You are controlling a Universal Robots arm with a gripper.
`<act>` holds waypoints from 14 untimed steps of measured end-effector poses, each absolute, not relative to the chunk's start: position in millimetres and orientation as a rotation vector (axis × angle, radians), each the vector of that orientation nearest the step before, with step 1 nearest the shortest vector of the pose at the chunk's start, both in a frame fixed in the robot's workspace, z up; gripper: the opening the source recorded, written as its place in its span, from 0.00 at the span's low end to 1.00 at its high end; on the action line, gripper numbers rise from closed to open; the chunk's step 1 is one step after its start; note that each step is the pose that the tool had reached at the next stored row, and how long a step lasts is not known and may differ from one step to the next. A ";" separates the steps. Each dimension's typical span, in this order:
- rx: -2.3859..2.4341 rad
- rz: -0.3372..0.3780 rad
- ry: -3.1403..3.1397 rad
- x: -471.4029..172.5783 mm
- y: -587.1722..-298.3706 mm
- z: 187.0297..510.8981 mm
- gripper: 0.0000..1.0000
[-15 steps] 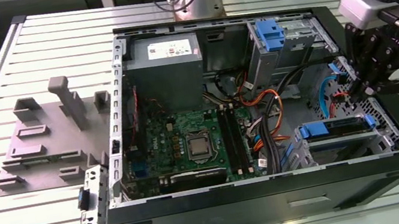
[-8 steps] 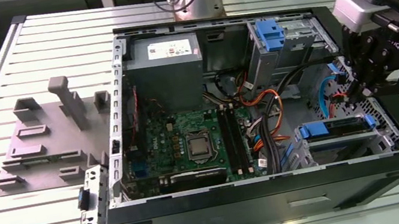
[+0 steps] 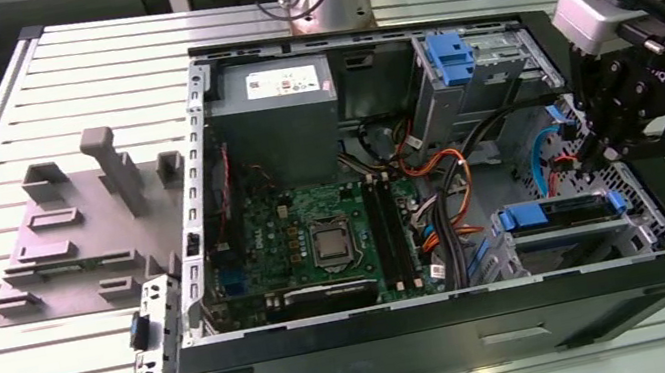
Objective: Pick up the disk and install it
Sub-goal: 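Insert the first disk wire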
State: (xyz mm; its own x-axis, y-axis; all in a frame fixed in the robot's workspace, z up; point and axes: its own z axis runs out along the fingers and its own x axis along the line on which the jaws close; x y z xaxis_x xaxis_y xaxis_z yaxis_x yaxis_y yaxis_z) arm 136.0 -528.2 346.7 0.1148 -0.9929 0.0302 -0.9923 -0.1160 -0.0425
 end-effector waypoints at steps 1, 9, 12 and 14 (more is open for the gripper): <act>-2.337 -0.080 2.081 136.0 -528.2 346.7 0.17; -2.337 -0.080 2.081 135.9 -531.6 346.3 0.17; -2.336 -0.080 2.081 135.6 -534.5 345.8 0.17; -2.333 -0.080 2.082 133.8 -534.7 345.1 0.17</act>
